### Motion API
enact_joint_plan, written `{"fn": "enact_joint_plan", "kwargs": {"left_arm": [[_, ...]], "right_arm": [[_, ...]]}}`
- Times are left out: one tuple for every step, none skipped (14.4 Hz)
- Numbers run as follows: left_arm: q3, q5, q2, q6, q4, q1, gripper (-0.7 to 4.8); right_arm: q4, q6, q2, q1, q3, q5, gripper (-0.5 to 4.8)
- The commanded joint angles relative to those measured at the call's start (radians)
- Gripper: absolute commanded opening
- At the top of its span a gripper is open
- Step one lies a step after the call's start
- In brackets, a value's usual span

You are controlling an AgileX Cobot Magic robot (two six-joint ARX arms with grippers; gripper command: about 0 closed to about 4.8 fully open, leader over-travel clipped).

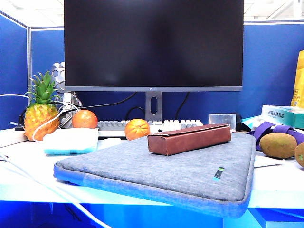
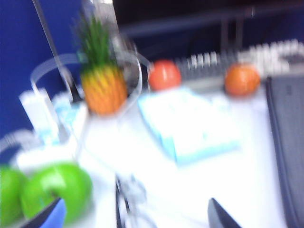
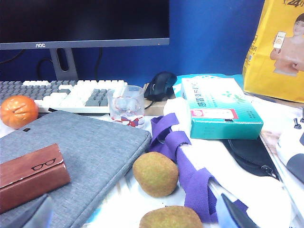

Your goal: Close the glasses case.

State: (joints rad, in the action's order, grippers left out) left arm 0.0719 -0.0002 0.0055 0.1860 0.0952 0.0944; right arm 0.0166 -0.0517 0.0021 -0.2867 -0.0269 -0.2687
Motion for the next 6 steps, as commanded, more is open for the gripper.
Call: {"fn": "enact_joint_plan", "kwargs": {"left_arm": [[0.002,0.004,-0.001,-0.003,0.115,0.000,3.99],[0.002,0.004,-0.001,-0.003,0.138,0.000,3.99],[0.002,0.004,-0.001,-0.003,0.147,0.000,3.98],[0.002,0.004,-0.001,-0.003,0.153,0.000,3.98],[0.002,0.004,-0.001,-0.003,0.153,0.000,3.99],[0.002,0.004,-0.001,-0.003,0.153,0.000,3.99]], "right_arm": [[0.010,0.000,0.000,-0.001,-0.002,-0.002,4.79],[0.010,-0.001,0.000,-0.001,-0.002,-0.002,4.79],[0.010,0.000,0.000,-0.001,-0.002,-0.002,4.79],[0.010,-0.001,0.000,-0.001,-0.002,-0.002,4.79],[0.010,-0.001,0.000,-0.001,-0.002,-0.002,4.79],[0.010,0.000,0.000,-0.001,-0.002,-0.002,4.79]]}}
